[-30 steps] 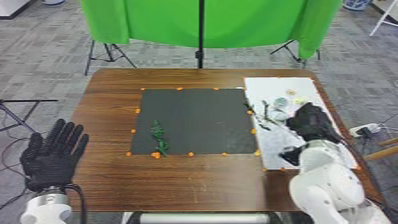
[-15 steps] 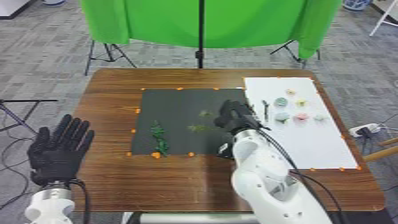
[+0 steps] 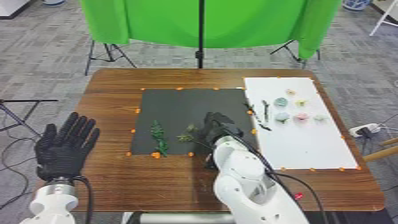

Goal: Arrange flowers

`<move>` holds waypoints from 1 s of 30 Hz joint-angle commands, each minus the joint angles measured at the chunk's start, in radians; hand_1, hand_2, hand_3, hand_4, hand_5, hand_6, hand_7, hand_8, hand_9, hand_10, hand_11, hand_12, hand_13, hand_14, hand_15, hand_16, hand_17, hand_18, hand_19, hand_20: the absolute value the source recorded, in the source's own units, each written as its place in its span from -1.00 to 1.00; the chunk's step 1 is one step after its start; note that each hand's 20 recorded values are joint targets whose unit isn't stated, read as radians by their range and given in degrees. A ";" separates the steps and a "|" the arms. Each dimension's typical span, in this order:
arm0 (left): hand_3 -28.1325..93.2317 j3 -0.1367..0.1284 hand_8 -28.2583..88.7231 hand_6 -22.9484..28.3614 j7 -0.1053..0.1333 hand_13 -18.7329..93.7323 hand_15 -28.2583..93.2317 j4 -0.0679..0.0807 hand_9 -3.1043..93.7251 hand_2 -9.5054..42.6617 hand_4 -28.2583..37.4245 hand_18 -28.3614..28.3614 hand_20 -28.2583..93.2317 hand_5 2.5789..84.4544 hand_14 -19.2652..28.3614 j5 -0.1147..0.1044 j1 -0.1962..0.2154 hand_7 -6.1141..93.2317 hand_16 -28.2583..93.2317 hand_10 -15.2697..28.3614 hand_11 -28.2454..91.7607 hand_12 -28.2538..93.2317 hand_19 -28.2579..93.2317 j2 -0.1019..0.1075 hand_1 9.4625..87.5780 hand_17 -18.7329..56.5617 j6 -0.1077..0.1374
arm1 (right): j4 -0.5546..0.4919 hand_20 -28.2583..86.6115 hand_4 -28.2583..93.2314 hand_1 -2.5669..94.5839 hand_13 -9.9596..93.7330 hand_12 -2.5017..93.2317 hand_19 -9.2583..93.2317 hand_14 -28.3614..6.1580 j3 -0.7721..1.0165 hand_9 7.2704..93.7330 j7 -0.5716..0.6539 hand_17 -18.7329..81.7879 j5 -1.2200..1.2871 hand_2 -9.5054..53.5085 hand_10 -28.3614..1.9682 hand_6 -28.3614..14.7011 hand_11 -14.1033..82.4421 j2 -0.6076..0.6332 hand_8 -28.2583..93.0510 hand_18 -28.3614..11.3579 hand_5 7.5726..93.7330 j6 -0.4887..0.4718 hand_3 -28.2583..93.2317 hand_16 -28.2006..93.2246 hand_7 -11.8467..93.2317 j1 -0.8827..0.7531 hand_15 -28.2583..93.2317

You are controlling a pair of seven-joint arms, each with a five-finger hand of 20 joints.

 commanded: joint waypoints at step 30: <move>0.73 0.027 -0.68 0.32 -0.015 -0.13 0.07 0.014 -0.08 -0.13 -1.00 0.50 -0.33 0.12 0.49 -0.007 0.001 -0.56 -0.65 0.44 -0.14 -0.35 0.04 -0.016 -0.57 -0.72 -0.005 | -0.097 0.52 -0.86 -0.35 0.30 -0.56 1.00 -0.60 0.011 0.30 -0.060 0.06 0.167 -0.42 -0.74 -0.14 -0.11 0.117 -0.73 -1.00 0.39 -0.026 0.77 -0.16 -0.29 -0.095 0.71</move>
